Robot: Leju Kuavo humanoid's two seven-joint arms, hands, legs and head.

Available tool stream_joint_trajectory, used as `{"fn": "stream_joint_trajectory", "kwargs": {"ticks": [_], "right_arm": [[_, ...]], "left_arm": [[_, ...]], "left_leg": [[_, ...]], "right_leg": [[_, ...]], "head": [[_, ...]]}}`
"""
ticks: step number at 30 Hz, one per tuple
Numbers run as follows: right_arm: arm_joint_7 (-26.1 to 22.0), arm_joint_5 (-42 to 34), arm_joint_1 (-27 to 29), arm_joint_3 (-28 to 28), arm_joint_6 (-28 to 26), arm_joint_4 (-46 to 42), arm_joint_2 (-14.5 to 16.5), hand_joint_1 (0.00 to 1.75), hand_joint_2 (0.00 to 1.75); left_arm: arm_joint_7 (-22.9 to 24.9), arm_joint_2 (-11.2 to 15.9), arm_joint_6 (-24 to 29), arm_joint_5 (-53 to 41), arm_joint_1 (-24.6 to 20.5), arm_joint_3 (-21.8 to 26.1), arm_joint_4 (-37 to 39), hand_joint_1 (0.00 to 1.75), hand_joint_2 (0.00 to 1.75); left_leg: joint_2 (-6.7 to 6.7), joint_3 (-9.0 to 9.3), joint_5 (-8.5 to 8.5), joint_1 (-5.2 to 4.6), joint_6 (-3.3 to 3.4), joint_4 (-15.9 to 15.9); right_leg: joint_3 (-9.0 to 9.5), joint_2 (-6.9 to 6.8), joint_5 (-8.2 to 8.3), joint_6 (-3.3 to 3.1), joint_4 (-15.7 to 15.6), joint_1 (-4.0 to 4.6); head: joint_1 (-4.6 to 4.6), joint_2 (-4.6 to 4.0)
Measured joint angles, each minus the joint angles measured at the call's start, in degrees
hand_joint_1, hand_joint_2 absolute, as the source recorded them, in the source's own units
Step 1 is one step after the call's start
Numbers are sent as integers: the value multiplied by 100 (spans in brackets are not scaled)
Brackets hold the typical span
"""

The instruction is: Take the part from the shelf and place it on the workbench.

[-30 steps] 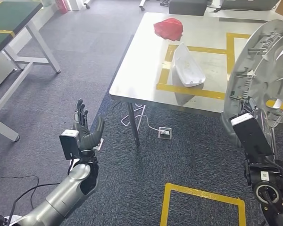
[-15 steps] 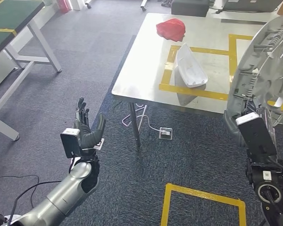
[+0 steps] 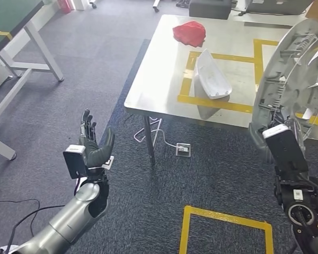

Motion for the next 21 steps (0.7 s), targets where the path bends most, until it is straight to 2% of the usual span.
{"fn": "stream_joint_trajectory", "kwargs": {"ticks": [1, 3, 4, 5, 6, 7, 8, 9, 10, 11, 13, 15, 16, 18, 19, 20, 21], "right_arm": [[-4, -2, -3, -1, -1, -3, -6, 175, 175], [-10, -7, -1, 2, -1, -3, -14, 175, 175], [-9, -12, 8, 3, 0, 1, -17, 175, 175], [-3, -18, 16, 2, 1, 5, -20, 175, 175], [1, -21, 21, 1, 1, 9, -21, 175, 175], [2, -22, 20, 0, 2, 12, -21, 175, 175], [1, -22, 16, -1, 2, 14, -20, 175, 175], [-4, -22, 7, 2, 2, 15, -20, 175, 175], [-9, -19, 0, 4, 3, 14, -19, 175, 175], [-13, -20, 0, 8, 3, 14, -19, 175, 175], [-7, -31, 23, 15, 2, 19, -19, 175, 175], [1, -46, 46, 11, -1, 26, -23, 175, 175], [0, -49, 52, 4, -5, 28, -26, 175, 175], [-14, -44, 94, -7, -16, 41, -30, 175, 175], [-22, -40, 136, -2, -23, 55, -31, 175, 175], [-28, -39, 187, 7, -26, 74, -31, 175, 175], [-27, -43, 235, 15, -29, 95, -32, 175, 175]], "left_arm": [[0, -4, -2, 2, -4, -2, -4, 0, 175], [0, -15, -7, 9, -11, -6, -4, 0, 175], [0, -22, -9, 12, -10, -8, -4, 0, 175], [0, -29, -10, 14, -10, -10, -4, 0, 175], [0, -34, -10, 15, -10, -10, -4, 0, 175], [0, -38, -10, 15, -12, -10, -4, 0, 175], [0, -39, -10, 16, -14, -10, -5, 0, 175], [0, -39, -10, 17, -18, -11, -5, 0, 175], [-4, -38, -10, 17, -18, -12, -6, 0, 175], [-8, -35, -10, 17, -17, -15, -7, 0, 175], [-19, -33, -10, 19, -21, -20, -5, 0, 175], [-26, -33, -10, 22, -49, -25, -5, 0, 175], [-28, -34, -10, 22, -61, -27, -4, 0, 175], [-33, -36, -12, 27, -65, -32, 10, 0, 175], [-37, -37, -14, 30, -59, -38, 25, 0, 175], [-44, -39, -17, 36, -54, -44, 41, 0, 175], [-55, -40, -19, 42, -51, -50, 56, 0, 175]], "left_leg": [[30, 55, 11, 20, 6, -59], [80, 110, -15, 32, 15, -77], [105, 136, -43, 48, 2, -67], [126, 160, -79, 71, -25, -47], [149, 188, -132, 106, -65, -8], [175, 220, -205, 148, -118, 54], [202, 241, -284, 174, -178, 123], [228, 243, -365, 182, -244, 219], [247, 219, -422, 167, -299, 312], [263, 189, -453, 137, -337, 366], [294, 150, -499, 111, -372, 397], [272, 93, -640, 130, -405, 512], [241, -13, -778, 143, -444, 752], [182, -376, -1082, 167, -539, 1502], [172, -567, -1168, 169, -568, 1845], [165, -692, -1143, 164, -557, 2012], [153, -733, -990, 148, -500, 1955]], "right_leg": [[-135, -7, -162, 10, 310, -5], [-491, -8, -492, 48, 1129, -33], [-646, -12, -565, 85, 1447, -58], [-704, -21, -524, 132, 1540, -89], [-648, -44, -365, 188, 1389, -130], [-488, -95, -129, 254, 1021, -179], [-321, -180, 21, 334, 660, -197], [-165, -276, 119, 386, 357, -205], [-84, -338, 113, 373, 210, -203], [-82, -358, 36, 335, 217, -188], [-142, -256, -16, 201, 268, -207], [-198, -120, -38, 144, 291, -218], [-196, -55, -47, 119, 289, -222], [-146, 62, -65, 85, 260, -217], [-100, 125, -75, 72, 235, -210], [-47, 188, -85, 60, 205, -197], [6, 254, -91, 50, 170, -180]], "head": [[3, 0], [8, 0], [10, 0], [13, 0], [13, 0], [14, 0], [27, 0], [73, 0], [100, 0], [98, 0], [33, 0], [-43, 0], [-78, 0], [-147, 0], [-169, 0], [-190, 0], [-212, 0]]}}
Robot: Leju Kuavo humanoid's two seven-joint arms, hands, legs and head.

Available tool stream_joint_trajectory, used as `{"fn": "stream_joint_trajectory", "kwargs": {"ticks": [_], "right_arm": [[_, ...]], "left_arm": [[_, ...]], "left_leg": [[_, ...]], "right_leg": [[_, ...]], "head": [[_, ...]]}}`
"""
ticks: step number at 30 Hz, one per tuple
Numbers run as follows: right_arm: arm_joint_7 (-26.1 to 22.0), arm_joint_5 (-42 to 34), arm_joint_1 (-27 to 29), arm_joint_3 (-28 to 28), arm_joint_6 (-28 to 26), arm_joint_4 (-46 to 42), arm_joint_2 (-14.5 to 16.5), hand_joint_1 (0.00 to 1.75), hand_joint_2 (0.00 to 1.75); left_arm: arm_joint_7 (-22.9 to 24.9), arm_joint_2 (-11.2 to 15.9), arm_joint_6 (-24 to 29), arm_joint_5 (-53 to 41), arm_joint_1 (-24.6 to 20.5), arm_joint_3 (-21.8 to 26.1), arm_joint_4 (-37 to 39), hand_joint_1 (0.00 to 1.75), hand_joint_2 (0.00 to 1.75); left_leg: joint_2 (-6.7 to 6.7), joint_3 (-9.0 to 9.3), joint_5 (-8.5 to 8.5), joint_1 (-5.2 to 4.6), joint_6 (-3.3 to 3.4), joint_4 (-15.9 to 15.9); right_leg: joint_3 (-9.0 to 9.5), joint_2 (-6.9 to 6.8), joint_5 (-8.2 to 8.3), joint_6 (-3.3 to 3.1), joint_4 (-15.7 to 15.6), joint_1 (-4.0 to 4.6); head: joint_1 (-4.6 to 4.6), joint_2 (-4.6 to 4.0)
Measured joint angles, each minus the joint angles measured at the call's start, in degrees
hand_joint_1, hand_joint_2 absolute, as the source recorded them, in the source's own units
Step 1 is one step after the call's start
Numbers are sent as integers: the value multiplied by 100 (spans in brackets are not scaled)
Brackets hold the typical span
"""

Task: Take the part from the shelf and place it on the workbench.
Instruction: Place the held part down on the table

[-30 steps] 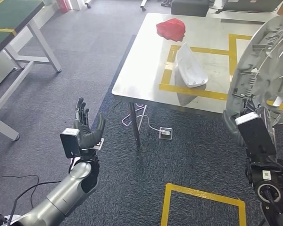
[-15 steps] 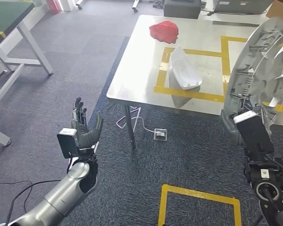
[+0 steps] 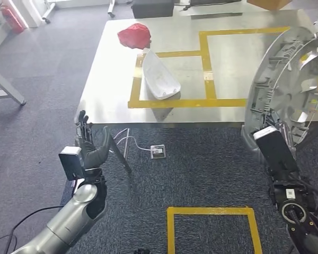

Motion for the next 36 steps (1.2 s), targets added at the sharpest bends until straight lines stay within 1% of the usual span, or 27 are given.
{"fn": "stream_joint_trajectory", "kwargs": {"ticks": [1, 2, 3, 4, 5, 6, 7, 8, 9, 10, 11, 12, 13, 14, 15, 16, 17, 18, 19, 21, 22, 23, 26, 29, 31, 33, 36], "right_arm": [[3, -7, 37, 7, -2, 17, 0, 175, 175], [4, -13, 60, 11, -4, 28, 0, 175, 175], [3, -15, 71, 15, -7, 35, 1, 175, 175], [-2, -14, 69, 20, -10, 43, 2, 175, 175], [-7, -12, 63, 26, -18, 53, 2, 175, 175], [-9, -11, 57, 32, -25, 63, 3, 175, 175], [-9, -14, 47, 33, -31, 72, 2, 175, 175], [-5, -18, 45, 27, -37, 75, -7, 175, 175], [-3, -22, 38, 19, -38, 76, -15, 175, 175], [-4, -25, 21, 18, -37, 79, -23, 175, 175], [-9, -26, 0, 26, -36, 82, -30, 175, 175], [-15, -24, -24, 37, -35, 86, -28, 175, 175], [-20, -21, -41, 48, -34, 91, -27, 175, 175], [-20, -21, -50, 52, -36, 95, -26, 175, 175], [-17, -20, -57, 50, -38, 99, -26, 175, 175], [-15, -17, -73, 48, -42, 102, -27, 175, 175], [-13, -12, -98, 46, -46, 104, -27, 175, 175], [-15, -1, -130, 45, -50, 104, -27, 175, 175], [-24, 16, -172, 47, -54, 99, -27, 175, 175], [-41, 43, -236, 49, -59, 86, -26, 175, 175], [-43, 49, -250, 51, -61, 79, -25, 175, 175], [-39, 50, -249, 52, -61, 77, -25, 175, 175], [-39, 56, -254, 57, -51, 78, -24, 175, 175], [-62, 70, -271, 60, -42, 77, -24, 175, 175], [-73, 75, -281, 61, -39, 77, -24, 175, 175], [-77, 79, -300, 61, -40, 77, -24, 175, 175], [-82, 86, -329, 61, -39, 77, -24, 175, 175]], "left_arm": [[-13, -1, -3, 4, 0, -4, 13, 0, 175], [-24, -1, -5, 9, 0, -6, 20, 0, 175], [-32, 7, -7, 13, 1, -7, 26, 0, 175], [-39, 13, -8, 13, 9, -9, 31, 0, 175], [-45, 22, -8, 14, 15, -10, 37, 0, 175], [-49, 33, -8, 16, 16, -11, 42, 0, 175], [-53, 36, -8, 16, 4, -13, 45, 0, 175], [-55, 34, -10, 15, -22, -13, 46, 0, 175], [-57, 27, -13, 14, -43, -13, 46, 0, 175], [-59, 18, -15, 11, -56, -13, 47, 0, 175], [-59, 8, -17, 10, -50, -14, 50, 0, 175], [-59, 3, -17, 12, -29, -15, 57, 0, 175], [-59, 0, -17, 13, -6, -16, 66, 0, 175], [-59, -2, -17, 15, 14, -17, 77, 0, 175], [-60, -4, -17, 18, 25, -17, 85, 0, 175], [-61, -6, -17, 22, 23, -17, 91, 0, 175], [-62, -11, -17, 25, 14, -17, 92, 0, 175], [-63, -16, -17, 27, -1, -17, 92, 0, 175], [-63, -19, -16, 29, -23, -17, 92, 0, 175], [-65, -18, -15, 32, -56, -19, 91, 0, 175], [-66, -17, -15, 33, -63, -20, 91, 0, 175], [-67, -16, -15, 34, -67, -21, 90, 0, 175], [-68, -7, -15, 46, -93, -21, 90, 0, 175], [-67, -4, -15, 62, -110, -21, 90, 0, 175], [-68, -6, -16, 67, -123, -21, 90, 0, 175], [-68, -7, -17, 69, -130, -21, 90, 0, 175], [-68, -9, -17, 70, -131, -21, 90, 0, 175]], "left_leg": [[-33, 44, 261, -35, 105, -275], [-102, 142, 565, -90, 246, -687], [-206, 258, 806, -138, 420, -1088], [-304, 352, 973, -185, 564, -1395], [-378, 410, 1047, -219, 671, -1572], [-411, 446, 1055, -236, 732, -1634], [-395, 471, 1086, -253, 747, -1700], [-357, 534, 1116, -234, 753, -1837], [-306, 617, 1152, -208, 731, -1991], [-246, 706, 1190, -178, 706, -2155], [-179, 796, 1204, -146, 664, -2280], [-121, 851, 1200, -139, 620, -2315], [-64, 891, 1176, -130, 588, -2313], [-19, 917, 1138, -114, 548, -2280], [15, 930, 1092, -91, 505, -2222], [44, 932, 1034, -64, 461, -2141], [65, 924, 973, -38, 419, -2046], [89, 908, 906, -17, 372, -1943], [110, 863, 845, -20, 323, -1814], [122, 748, 772, -50, 254, -1622], [119, 694, 766, -67, 259, -1561], [114, 666, 777, -70, 289, -1550], [108, 643, 826, -76, 385, -1556], [107, 651, 852, -74, 421, -1578], [107, 659, 852, -68, 420, -1605], [107, 661, 844, -59, 389, -1622], [107, 662, 835, -39, 236, -1633]], "right_leg": [[50, 68, 0, -8, -42, 21], [95, 132, 7, -19, -89, 40], [130, 190, 26, -20, -142, 47], [155, 245, 53, -10, -198, 34], [166, 293, 81, 10, -244, 4], [164, 341, 108, 40, -287, -35], [163, 397, 135, 77, -336, -61], [149, 413, 147, 97, -383, -65], [129, 348, 106, 113, -380, -40], [81, 218, -16, 122, -259, -4], [-9, 46, -206, 124, 1, 21], [-119, -111, -424, 142, 376, 34], [-237, -198, -599, 169, 767, 27], [-315, -239, -657, 212, 1038, 16], [-317, -261, -592, 266, 1112, 2], [-228, -281, -420, 323, 964, -14], [-78, -307, -200, 379, 663, -37], [83, -339, -67, 433, 339, -49], [223, -366, -16, 447, 76, -53], [304, -389, -113, 341, -73, -38], [297, -383, -133, 264, -67, -36], [268, -376, -137, 208, -43, -37], [242, -357, -126, 184, -45, -38], [239, -344, -129, 150, -46, -25], [238, -344, -133, 110, -46, -6], [236, -348, -133, 89, -46, 9], [235, -353, -131, 67, -45, 23]], "head": [[-20, 0], [-38, 0], [-36, 0], [-8, 0], [5, 0], [8, 0], [-13, 0], [-67, 0], [-87, 0], [-72, 0], [-43, 0], [2, 0], [39, 0], [60, 0], [83, 0], [102, 0], [120, 0], [139, 0], [177, 0], [200, 0], [196, 0], [164, 0], [112, 0], [53, 0], [28, 0], [33, 0], [53, 0]]}}
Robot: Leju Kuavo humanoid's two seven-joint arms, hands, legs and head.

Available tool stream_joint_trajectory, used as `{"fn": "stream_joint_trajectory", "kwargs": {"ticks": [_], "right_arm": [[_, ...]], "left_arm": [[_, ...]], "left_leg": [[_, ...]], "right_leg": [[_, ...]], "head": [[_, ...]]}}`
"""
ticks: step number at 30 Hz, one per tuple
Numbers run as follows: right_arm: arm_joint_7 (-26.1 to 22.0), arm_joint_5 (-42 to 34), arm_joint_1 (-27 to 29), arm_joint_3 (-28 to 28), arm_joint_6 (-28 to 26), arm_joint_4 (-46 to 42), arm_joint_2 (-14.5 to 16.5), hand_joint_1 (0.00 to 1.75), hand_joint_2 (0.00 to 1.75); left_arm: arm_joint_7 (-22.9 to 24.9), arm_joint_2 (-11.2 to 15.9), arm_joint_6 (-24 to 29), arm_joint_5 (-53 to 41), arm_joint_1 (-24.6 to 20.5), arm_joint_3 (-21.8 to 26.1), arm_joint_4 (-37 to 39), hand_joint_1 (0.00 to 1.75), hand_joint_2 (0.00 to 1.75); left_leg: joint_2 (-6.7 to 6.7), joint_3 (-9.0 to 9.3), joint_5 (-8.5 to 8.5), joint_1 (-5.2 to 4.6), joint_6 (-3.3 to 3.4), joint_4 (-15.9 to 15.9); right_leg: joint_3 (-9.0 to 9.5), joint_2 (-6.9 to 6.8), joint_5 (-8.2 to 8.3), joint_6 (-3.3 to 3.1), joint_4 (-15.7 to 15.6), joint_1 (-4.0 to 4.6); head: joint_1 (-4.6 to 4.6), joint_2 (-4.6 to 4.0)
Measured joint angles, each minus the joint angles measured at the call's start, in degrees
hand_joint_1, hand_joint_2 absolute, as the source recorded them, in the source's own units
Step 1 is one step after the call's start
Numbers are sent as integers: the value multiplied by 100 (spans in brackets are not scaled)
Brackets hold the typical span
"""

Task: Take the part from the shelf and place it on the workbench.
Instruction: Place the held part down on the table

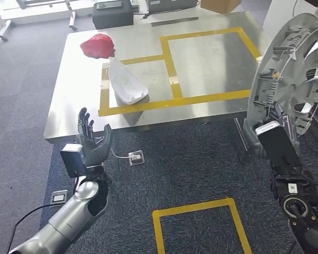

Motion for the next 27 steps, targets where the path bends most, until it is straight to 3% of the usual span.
{"fn": "stream_joint_trajectory", "kwargs": {"ticks": [2, 8, 14, 19, 21, 23, 24, 25, 26, 27], "right_arm": [[2, 5, -7, 0, -1, -4, 0, 175, 175], [49, 24, -16, 2, -8, -35, 0, 175, 175], [86, 37, -12, 4, -8, -69, 0, 175, 175], [89, 45, -14, 0, -1, -95, 0, 175, 175], [80, 51, -25, -1, 1, -106, 0, 175, 175], [72, 61, -33, 1, 3, -107, 0, 175, 175], [72, 63, -26, 1, 4, -107, 0, 175, 175], [75, 64, -18, 2, 5, -107, 0, 175, 175], [78, 63, -13, 2, 7, -107, 0, 175, 175], [76, 64, -14, 2, 8, -107, 0, 175, 175]], "left_arm": [[0, -2, 0, 4, 0, 0, 0, 0, 175], [0, -4, 1, 17, 1, 0, 0, 0, 175], [0, -4, 2, 19, 10, 0, 0, 0, 175], [-1, -9, 2, 18, 11, 0, -8, 0, 175], [-2, -21, 2, 17, 10, 0, -15, 0, 175], [-2, -30, 2, 17, 19, 0, -15, 0, 175], [-2, -35, 2, 17, 31, 0, -15, 0, 175], [-2, -39, 2, 17, 45, 0, -15, 0, 175], [-3, -42, 2, 17, 54, 0, -15, 0, 175], [-3, -44, 2, 16, 58, 0, -15, 0, 175]], "left_leg": [[0, -3, -2, 4, -55, 0], [-7, -26, -8, -17, -54, 43], [-11, -84, -57, -28, 24, 149], [-9, -48, -21, -9, 138, 52], [-2, 38, 25, 22, 183, -76], [2, 73, 23, 14, 203, -103], [-2, 82, 12, 14, 205, -101], [-7, 95, -4, 18, 200, -97], [-16, 113, -28, 29, 181, -86], [-25, 134, -62, 43, 151, -64]], "right_leg": [[1, -1, 4, -10, -1, 4], [16, -5, 25, -11, -26, -3], [22, -13, 45, 28, -45, -30], [33, -11, 58, 139, -116, -41], [-136, -7, -137, 161, 239, -44], [-506, -3, -438, 182, 1023, -46], [-678, -3, -506, 197, 1338, -49], [-772, -4, -468, 211, 1466, -56], [-756, -9, -317, 225, 1356, -65], [-637, -22, -79, 238, 1036, -78]], "head": [[25, 0], [75, 0], [69, 0], [73, 0], [119, 0], [166, 0], [177, 0], [189, 0], [197, 0], [205, 0]]}}
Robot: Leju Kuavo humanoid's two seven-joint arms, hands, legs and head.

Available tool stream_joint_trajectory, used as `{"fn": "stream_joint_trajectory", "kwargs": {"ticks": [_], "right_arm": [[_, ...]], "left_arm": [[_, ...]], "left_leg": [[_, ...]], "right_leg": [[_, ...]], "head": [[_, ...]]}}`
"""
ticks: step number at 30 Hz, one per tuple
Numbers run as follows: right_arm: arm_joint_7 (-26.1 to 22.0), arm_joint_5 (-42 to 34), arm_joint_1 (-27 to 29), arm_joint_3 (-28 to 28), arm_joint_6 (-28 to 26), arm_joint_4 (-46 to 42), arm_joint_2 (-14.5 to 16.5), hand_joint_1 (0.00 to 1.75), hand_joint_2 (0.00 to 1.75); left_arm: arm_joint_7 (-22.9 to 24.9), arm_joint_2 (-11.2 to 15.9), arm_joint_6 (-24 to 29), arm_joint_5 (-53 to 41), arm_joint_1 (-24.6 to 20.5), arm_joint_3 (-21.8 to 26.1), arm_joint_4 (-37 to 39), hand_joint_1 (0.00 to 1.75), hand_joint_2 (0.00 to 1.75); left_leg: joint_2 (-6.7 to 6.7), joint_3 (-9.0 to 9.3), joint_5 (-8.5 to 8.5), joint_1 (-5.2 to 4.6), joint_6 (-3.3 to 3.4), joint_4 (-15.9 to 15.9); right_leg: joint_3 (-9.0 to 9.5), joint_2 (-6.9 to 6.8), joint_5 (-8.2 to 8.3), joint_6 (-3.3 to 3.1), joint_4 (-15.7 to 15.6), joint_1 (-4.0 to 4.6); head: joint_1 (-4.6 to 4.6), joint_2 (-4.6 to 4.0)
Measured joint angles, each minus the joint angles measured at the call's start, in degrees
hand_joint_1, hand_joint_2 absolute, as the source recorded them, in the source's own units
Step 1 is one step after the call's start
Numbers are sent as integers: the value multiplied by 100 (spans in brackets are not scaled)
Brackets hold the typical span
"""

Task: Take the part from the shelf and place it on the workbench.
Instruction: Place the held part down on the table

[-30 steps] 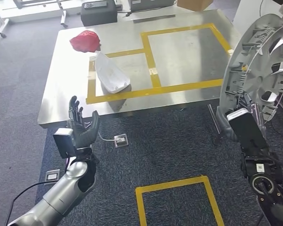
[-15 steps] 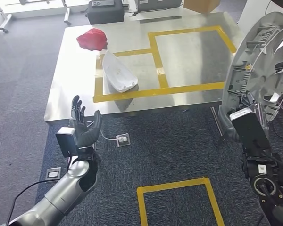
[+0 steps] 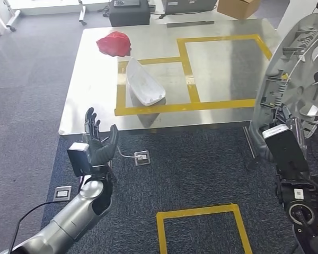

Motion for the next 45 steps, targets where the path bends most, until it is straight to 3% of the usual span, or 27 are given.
{"fn": "stream_joint_trajectory", "kwargs": {"ticks": [2, 3, 6, 8, 9, 11, 12, 13, 14, 15, 17, 18, 20, 23, 25, 27, 28, 29, 31, 33, 34, 38, 40, 42, 43, 44, 45], "right_arm": [[-12, 4, -11, 2, 5, -1, 1, 175, 175], [-19, 7, -17, 3, 9, -3, 2, 175, 175], [-21, 10, 3, 2, 22, -8, 2, 175, 175], [-17, 8, 13, -1, 27, -6, 2, 175, 175], [-19, 9, 9, -4, 27, -7, 2, 175, 175], [-24, 12, 15, -4, 23, -5, 2, 175, 175], [-25, 13, 29, 1, 22, -3, 2, 175, 175], [-25, 13, 44, 8, 23, 2, 2, 175, 175], [-23, 13, 55, 15, 25, 5, 2, 175, 175], [-22, 13, 58, 19, 26, 8, 3, 175, 175], [-27, 13, 47, 20, 25, 9, 7, 175, 175], [-32, 13, 38, 19, 23, 9, 9, 175, 175], [-38, 13, 24, 16, 18, 9, 11, 175, 175], [-38, 13, 21, 3, 13, 8, 12, 175, 175], [-52, 13, 13, -2, 14, 8, 17, 175, 175], [-66, 15, 10, -1, 13, 9, 22, 175, 175], [-66, 16, 15, -3, 12, 10, 22, 175, 175], [-61, 17, 19, -5, 11, 10, 22, 175, 175], [-55, 17, 20, -7, 10, 10, 22, 175, 175], [-58, 18, 11, -7, 9, 6, 22, 175, 175], [-60, 19, 12, -8, 9, 3, 22, 175, 175], [-45, 21, 38, -11, 3, -6, 22, 175, 175], [-32, 28, 32, -16, 1, -15, 22, 175, 175], [-11, 38, 33, -14, -1, -20, 22, 175, 175], [-1, 42, 40, -11, -1, -20, 22, 175, 175], [5, 43, 46, -8, -1, -20, 22, 175, 175], [9, 43, 51, -7, -1, -20, 22, 175, 175]], "left_arm": [[0, 1, 0, -6, 0, -1, -1, 0, 175], [0, 1, 0, -12, 2, -1, -3, 0, 175], [-1, 3, 0, -19, 16, -2, -12, 0, 175], [-1, 3, 0, -23, 12, -2, -15, 0, 175], [-2, 5, 0, -25, 11, -2, -17, 0, 175], [-2, 14, 0, -26, 33, -2, -16, 0, 175], [-2, 19, 0, -26, 53, -2, -15, 0, 175], [-2, 22, 0, -25, 69, -2, -14, 0, 175], [-2, 23, 0, -25, 77, -2, -13, 0, 175], [-2, 24, 0, -25, 76, -2, -13, 0, 175], [-2, 28, -1, -26, 60, -2, -13, 0, 175], [-2, 31, -2, -27, 50, -2, -14, 0, 175], [-2, 33, -2, -27, 37, -2, -14, 0, 175], [-2, 29, -14, -28, 19, -2, -15, 0, 175], [-2, 17, -23, -29, 7, -2, -15, 0, 175], [-3, 4, -33, -27, 7, -2, -15, 0, 175], [-3, 0, -41, -26, 12, -2, -15, 0, 175], [-4, -2, -46, -26, 16, -2, -15, 0, 175], [-4, -4, -52, -26, 16, -2, -15, 0, 175], [-4, -9, -54, -25, 11, -2, -15, 0, 175], [-4, -10, -54, -24, 10, -2, -14, 0, 175], [-7, -11, -55, -20, 4, -2, -12, 0, 175], [-9, -12, -55, -21, -4, -2, -13, 0, 175], [-10, -9, -54, -21, 19, -2, -13, 0, 175], [-11, -7, -53, -21, 35, -2, -13, 0, 175], [-11, -6, -52, -21, 45, -2, -13, 0, 175], [-12, -6, -52, -22, 47, -2, -13, 0, 175]], "left_leg": [[-14, 11, -81, 4, -83, 80], [-16, -10, -108, -9, -121, 120], [3, -58, -124, -28, -215, 164], [-38, -133, -241, -7, -255, 343], [-79, -266, -378, -2, -266, 615], [-150, -712, -705, -7, -270, 1432], [-164, -929, -794, -16, -263, 1786], [-172, -1072, -768, -26, -242, 1961], [-177, -1109, -613, -41, -203, 1895], [-184, -1049, -371, -65, -147, 1627], [-221, -779, 118, -134, 2, 836], [-239, -663, 228, -166, 54, 534], [-257, -561, 231, -203, 90, 293], [-246, -462, 237, -160, 90, 136], [-236, -387, 241, -132, 110, 70], [-235, -360, 222, -127, 129, 71], [-236, -350, 208, -124, 127, 78], [-238, -339, 189, -117, 117, 91], [-240, -306, 127, -98, 74, 146], [-241, -302, 63, -106, 13, 220], [-239, -315, 49, -116, -15, 250], [-215, -371, -14, -119, -99, 347], [-214, -596, -256, -106, -151, 819], [-216, -1023, -548, -100, -183, 1620], [-216, -1198, -598, -100, -184, 1901], [-216, -1275, -536, -101, -172, 1970], [-217, -1235, -366, -105, -149, 1800]], "right_leg": [[312, -42, 304, 16, -697, -1], [421, -55, 321, -16, -906, 8], [475, -14, 196, -172, -1019, 39], [491, 20, 180, -252, -1034, 34], [510, 35, 172, -286, -1046, 29], [539, 68, 155, -335, -1052, 48], [554, 89, 142, -354, -1052, 66], [574, 110, 127, -373, -1052, 87], [598, 134, 112, -387, -1052, 110], [625, 158, 96, -396, -1053, 131], [673, 195, 63, -391, -1056, 170], [682, 209, 49, -378, -1057, 177], [681, 227, 36, -333, -1074, 174], [648, 189, -45, -251, -999, 171], [419, 128, -317, -215, -472, 168], [52, 105, -604, -180, 297, 159], [-70, 101, -627, -163, 508, 150], [-95, 95, -539, -150, 501, 139], [155, 65, -114, -129, -137, 113], [486, 34, 128, -141, -803, 126], [571, 30, 132, -169, -960, 135], [634, 62, 79, -308, -1034, 136], [660, 66, 76, -368, -1058, 113], [668, 73, 64, -403, -1059, 119], [675, 80, 58, -411, -1059, 126], [688, 90, 50, -418, -1059, 133], [706, 100, 41, -420, -1059, 140]], "head": [[27, 0], [34, 0], [7, 0], [-23, 0], [-42, 0], [-89, 0], [-112, 0], [-131, 0], [-149, 0], [-161, 0], [-172, 0], [-168, 0], [-157, 0], [-143, 0], [-104, 0], [-65, 0], [-48, 0], [-34, 0], [-16, 0], [14, 0], [21, 0], [-1, 0], [-26, 0], [-57, 0], [-69, 0], [-80, 0], [-89, 0]]}}
